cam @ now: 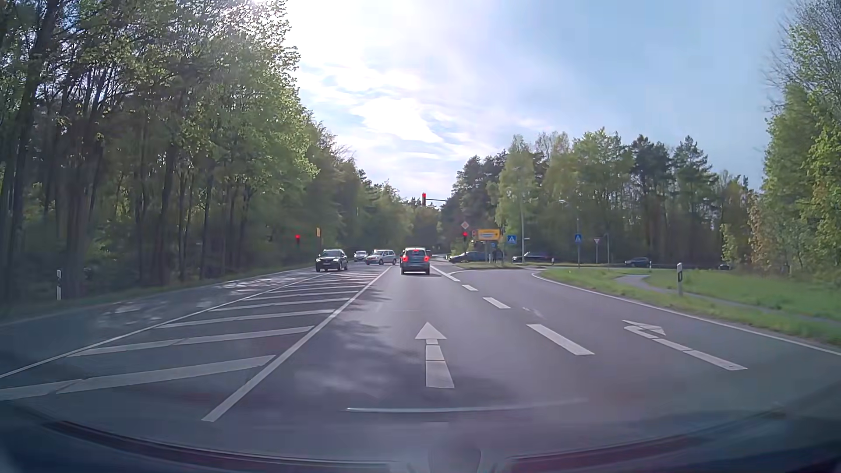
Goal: Follow the waypoints while adhering to traffic rules and regulations
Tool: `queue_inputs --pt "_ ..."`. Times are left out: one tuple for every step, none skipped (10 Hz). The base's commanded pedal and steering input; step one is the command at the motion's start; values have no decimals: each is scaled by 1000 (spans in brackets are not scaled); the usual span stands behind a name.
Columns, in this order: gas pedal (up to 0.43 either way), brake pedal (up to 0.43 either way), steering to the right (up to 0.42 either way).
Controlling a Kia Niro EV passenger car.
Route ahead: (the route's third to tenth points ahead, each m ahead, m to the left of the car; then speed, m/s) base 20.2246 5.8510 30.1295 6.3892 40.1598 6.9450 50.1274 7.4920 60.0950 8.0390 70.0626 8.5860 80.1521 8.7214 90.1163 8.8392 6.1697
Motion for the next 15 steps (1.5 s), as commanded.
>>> queue_inputs --pt "0 43 -7" --pt "0 37 -6" --pt "0 30 -6" --pt "0 30 -6" --pt "0 30 -6" --pt "0 24 -6" --pt "0 24 -7" --pt "0 18 -7" --pt "0 12 -9" --pt "0 12 -9" --pt "0 0 -9" --pt "0 0 -10" --pt "0 0 -10" --pt "0 6 -10" --pt "0 0 -10"
